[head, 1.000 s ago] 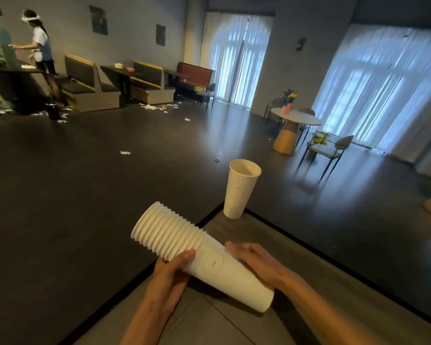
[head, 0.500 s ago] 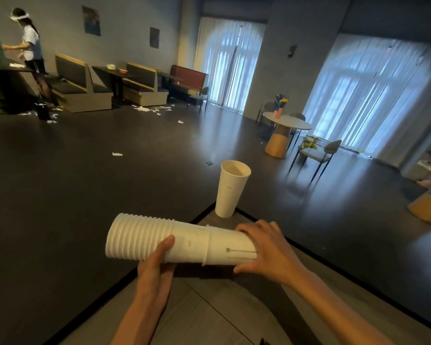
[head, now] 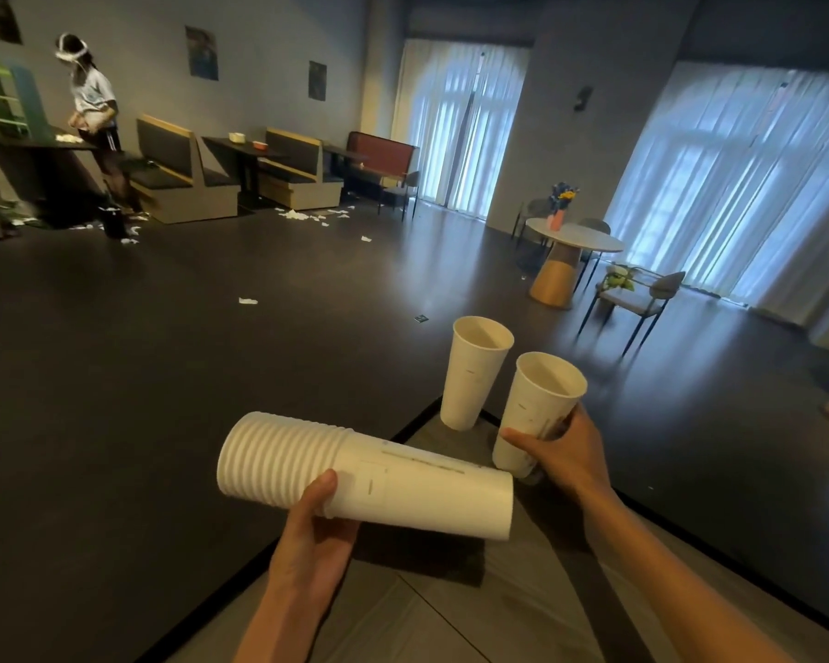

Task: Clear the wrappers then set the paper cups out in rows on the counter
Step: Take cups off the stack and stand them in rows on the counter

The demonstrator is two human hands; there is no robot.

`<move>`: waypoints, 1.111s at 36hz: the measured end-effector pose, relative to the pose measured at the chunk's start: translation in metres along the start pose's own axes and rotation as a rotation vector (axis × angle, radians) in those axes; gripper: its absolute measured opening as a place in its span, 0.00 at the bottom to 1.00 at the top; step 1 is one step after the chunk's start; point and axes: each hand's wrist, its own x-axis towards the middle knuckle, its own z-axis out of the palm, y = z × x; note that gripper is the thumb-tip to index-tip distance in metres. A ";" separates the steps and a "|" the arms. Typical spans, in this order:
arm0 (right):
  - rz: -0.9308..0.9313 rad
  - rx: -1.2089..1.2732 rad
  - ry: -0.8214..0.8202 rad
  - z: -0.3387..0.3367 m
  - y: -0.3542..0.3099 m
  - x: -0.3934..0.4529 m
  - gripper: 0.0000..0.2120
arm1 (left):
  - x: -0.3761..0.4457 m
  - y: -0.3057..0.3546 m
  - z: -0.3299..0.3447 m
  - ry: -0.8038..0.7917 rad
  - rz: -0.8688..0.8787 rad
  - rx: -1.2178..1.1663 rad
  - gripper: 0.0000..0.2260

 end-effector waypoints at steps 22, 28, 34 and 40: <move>0.105 -0.105 -0.180 -0.026 0.011 -0.058 0.19 | -0.007 -0.022 0.023 -0.032 -0.098 0.186 0.36; 0.514 0.189 -0.935 -0.054 -0.010 -0.076 0.36 | -0.030 -0.052 0.048 -0.024 -0.117 0.202 0.55; 0.456 0.041 -1.024 -0.090 -0.021 -0.096 0.31 | -0.059 -0.072 0.076 0.040 -0.084 0.291 0.34; 0.097 -0.344 -0.771 -0.111 -0.013 -0.115 0.34 | -0.078 -0.077 0.094 0.116 -0.019 0.371 0.41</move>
